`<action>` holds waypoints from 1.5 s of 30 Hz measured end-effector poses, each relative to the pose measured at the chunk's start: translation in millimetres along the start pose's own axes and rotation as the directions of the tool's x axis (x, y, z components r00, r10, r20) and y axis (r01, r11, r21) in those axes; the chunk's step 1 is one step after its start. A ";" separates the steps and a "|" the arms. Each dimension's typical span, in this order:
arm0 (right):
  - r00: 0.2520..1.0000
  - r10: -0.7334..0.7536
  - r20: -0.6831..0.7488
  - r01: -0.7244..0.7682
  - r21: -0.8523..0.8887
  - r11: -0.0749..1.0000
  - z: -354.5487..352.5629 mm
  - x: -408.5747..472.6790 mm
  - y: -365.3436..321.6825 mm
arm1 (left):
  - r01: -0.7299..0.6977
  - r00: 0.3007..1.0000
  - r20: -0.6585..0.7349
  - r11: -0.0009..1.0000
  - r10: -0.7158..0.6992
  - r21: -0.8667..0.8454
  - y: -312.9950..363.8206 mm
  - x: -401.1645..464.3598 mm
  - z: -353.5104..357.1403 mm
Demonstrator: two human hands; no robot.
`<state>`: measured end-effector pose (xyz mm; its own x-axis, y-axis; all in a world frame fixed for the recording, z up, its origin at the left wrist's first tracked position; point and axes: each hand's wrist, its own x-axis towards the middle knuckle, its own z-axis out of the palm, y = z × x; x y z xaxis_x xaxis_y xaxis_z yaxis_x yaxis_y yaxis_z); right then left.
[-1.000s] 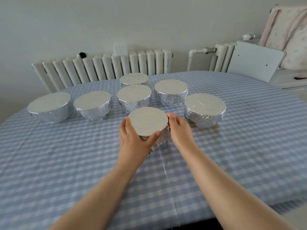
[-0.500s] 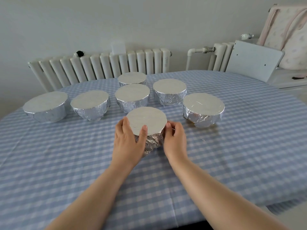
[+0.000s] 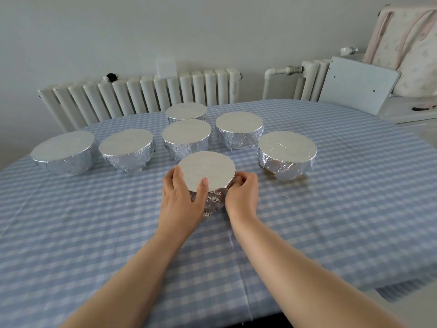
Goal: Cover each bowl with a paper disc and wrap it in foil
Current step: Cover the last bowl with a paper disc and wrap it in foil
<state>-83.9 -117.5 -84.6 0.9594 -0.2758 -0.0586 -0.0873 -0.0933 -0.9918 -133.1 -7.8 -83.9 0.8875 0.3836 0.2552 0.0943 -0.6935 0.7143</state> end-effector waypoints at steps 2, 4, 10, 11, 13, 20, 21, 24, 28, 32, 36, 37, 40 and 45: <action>1.000 0.013 0.005 -0.013 0.000 1.000 0.6 0.2 -1.3 | 0.000 1.000 0.000 1.000 0.000 -0.005 0.3 -0.1 -0.5; 1.000 0.021 0.018 -0.021 -0.010 1.000 1.2 0.1 -3.0 | 0.000 1.000 -0.003 1.000 0.000 -0.008 -0.2 0.3 -0.4; 0.992 -0.041 0.123 0.064 -0.183 0.981 -7.6 0.8 -4.7 | -0.004 1.000 0.002 1.000 0.004 0.008 -0.4 0.0 1.2; 0.986 -0.064 0.153 0.100 -0.242 0.965 -9.3 1.3 -3.6 | -0.008 1.000 0.002 1.000 0.008 0.014 -0.6 0.2 1.0; 0.974 -0.104 0.202 0.175 -0.377 0.910 -10.4 3.2 -1.1 | -0.010 1.000 -0.002 1.000 0.010 0.020 -1.5 1.6 0.4; 0.932 -0.213 0.292 0.352 -0.602 0.717 -15.9 3.0 4.6 | -0.014 1.000 -0.006 1.000 0.014 0.014 -2.4 2.1 1.6; 0.932 -0.219 0.289 0.355 -0.612 0.707 -15.5 2.8 5.2 | -0.015 1.000 -0.009 1.000 0.015 0.013 -2.7 2.0 1.7; 0.928 -0.235 0.289 0.370 -0.653 0.661 -12.9 3.7 7.2 | -0.017 1.000 -0.014 1.000 0.017 0.009 -3.6 2.3 1.3; 0.924 -0.241 0.296 0.381 -0.696 0.609 -10.9 6.7 11.6 | -0.016 1.000 -0.015 1.000 0.016 0.004 -3.2 2.9 1.7; 0.916 -0.230 0.329 0.402 -0.739 0.540 -12.5 9.7 14.0 | -0.015 1.000 -0.017 1.000 0.015 -0.002 -3.4 3.7 1.6; 0.905 -0.200 0.375 0.425 -0.797 0.430 -12.2 11.2 18.2 | -0.010 1.000 -0.015 0.999 0.010 -0.040 -5.0 4.3 1.4; 0.904 -0.198 0.379 0.428 -0.803 0.415 -11.5 10.8 19.6 | -0.010 1.000 -0.014 0.998 0.009 -0.055 -5.4 4.3 1.2; 0.903 -0.209 0.376 0.430 -0.809 0.402 -9.6 9.6 20.9 | -0.015 1.000 -0.019 0.995 0.013 -0.094 -6.6 4.6 0.6; 0.894 -0.144 0.424 0.445 -0.801 0.401 -24.6 13.3 16.8 | -0.020 0.999 -0.037 0.990 0.015 -0.143 -6.6 3.4 0.6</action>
<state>-79.2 -146.3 -99.2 0.9840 0.1728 0.0426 0.1771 -0.9261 -0.3331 -130.4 -2.2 -88.1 0.8716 0.3952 0.2899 0.0111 -0.6071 0.7945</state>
